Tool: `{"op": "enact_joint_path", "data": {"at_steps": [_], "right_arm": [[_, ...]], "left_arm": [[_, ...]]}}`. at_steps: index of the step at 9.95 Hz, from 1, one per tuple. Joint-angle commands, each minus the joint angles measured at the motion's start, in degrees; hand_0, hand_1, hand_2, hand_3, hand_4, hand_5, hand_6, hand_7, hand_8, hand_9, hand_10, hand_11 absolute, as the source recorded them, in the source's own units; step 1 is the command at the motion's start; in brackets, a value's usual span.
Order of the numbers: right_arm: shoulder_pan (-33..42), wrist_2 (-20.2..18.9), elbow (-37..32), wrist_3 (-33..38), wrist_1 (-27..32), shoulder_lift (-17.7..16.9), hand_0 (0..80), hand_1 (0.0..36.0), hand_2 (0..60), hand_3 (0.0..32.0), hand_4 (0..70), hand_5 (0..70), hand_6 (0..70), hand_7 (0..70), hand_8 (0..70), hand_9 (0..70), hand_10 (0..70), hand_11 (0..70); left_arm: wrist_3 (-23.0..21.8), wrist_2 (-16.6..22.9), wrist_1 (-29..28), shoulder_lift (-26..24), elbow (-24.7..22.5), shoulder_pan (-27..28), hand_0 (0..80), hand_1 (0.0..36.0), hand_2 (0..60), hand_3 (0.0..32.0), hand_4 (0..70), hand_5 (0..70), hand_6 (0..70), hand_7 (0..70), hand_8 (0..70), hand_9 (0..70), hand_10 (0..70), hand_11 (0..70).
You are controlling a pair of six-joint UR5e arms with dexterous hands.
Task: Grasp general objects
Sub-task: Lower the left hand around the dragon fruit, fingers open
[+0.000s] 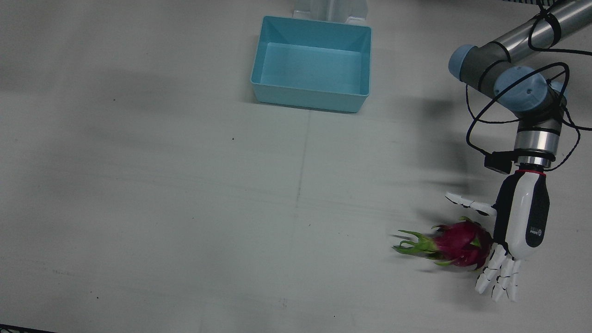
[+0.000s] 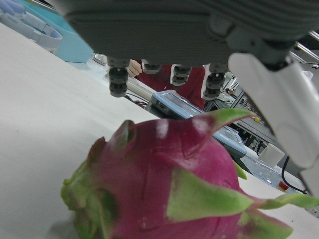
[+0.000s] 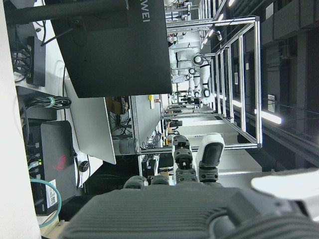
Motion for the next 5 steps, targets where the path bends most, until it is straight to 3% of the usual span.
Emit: {"op": "enact_joint_path", "data": {"at_steps": [1,3,5], "right_arm": [[0.0,0.02,0.0,0.0,0.0,0.0,0.0,0.0,0.0,0.0,0.0,0.0,0.0,0.0,0.0,0.0,0.0,0.0],[0.0,0.02,0.0,0.0,0.0,0.0,0.0,0.0,0.0,0.0,0.0,0.0,0.0,0.0,0.0,0.0,0.0,0.0],[0.0,0.02,-0.08,0.0,0.0,0.0,0.0,0.0,0.0,0.0,0.0,0.0,0.0,0.0,0.0,0.0,0.0,0.0]], "left_arm": [[0.03,0.0,-0.26,0.19,0.26,0.1,63.2,25.6,0.0,2.6,0.0,5.8,0.0,11.1,0.0,0.8,3.9,8.6],[0.03,-0.43,-0.87,0.11,1.39,0.1,61.6,23.8,0.0,0.0,0.6,6.2,0.0,11.0,0.0,0.8,3.5,7.8],[0.03,-1.14,-1.31,0.02,1.58,0.1,60.6,22.6,0.0,0.0,4.8,7.3,0.0,10.9,0.0,0.7,3.1,7.0]]}}
